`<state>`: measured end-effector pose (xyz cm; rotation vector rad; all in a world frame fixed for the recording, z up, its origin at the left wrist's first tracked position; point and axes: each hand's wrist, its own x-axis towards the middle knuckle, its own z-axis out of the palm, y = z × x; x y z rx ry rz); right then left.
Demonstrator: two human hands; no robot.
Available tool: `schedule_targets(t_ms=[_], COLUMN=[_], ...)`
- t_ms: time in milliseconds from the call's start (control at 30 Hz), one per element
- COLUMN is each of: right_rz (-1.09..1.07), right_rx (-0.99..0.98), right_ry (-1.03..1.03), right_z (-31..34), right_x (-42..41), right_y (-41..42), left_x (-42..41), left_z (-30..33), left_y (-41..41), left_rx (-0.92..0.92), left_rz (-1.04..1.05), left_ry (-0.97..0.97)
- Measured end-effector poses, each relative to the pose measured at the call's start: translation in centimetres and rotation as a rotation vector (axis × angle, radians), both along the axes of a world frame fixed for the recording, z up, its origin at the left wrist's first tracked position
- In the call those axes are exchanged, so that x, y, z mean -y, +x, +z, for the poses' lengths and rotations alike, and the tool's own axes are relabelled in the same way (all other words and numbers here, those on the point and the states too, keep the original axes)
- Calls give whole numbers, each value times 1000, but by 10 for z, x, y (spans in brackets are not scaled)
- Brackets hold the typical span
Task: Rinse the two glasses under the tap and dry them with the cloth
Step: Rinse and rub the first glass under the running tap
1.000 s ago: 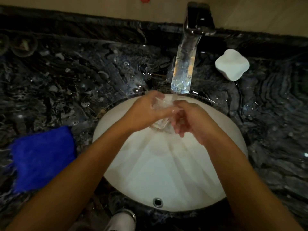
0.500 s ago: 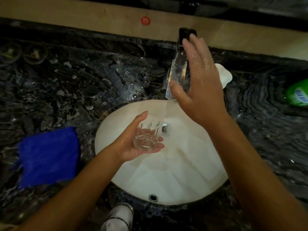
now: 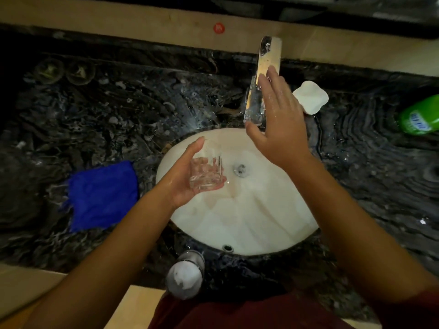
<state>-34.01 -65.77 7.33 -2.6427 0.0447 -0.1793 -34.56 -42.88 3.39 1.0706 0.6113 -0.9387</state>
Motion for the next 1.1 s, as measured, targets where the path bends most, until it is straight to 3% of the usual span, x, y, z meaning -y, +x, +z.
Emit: schedule_targets(t_ms=[233,333,400,633,1100], right_rz=[-9,-29,-41,-74,-53], right_rx=[-72,-84,-97,-131,-211], right_ry=[14,-25,-37,-60,-61], right_z=[12,20,23,29,33], right_x=[-10,-12,-17,-22,-23], right_y=[-14,-15,-16,-18,-17], left_x=[-28,-43,-53,-80,-131], left_z=[35,52,58,76,77], left_y=[9,13,11,-16,-116], left_rx=[565,876,990,1142,1047], left_rz=[66,-56,-162,-282,29], left_ry=[134,315,405,553,788])
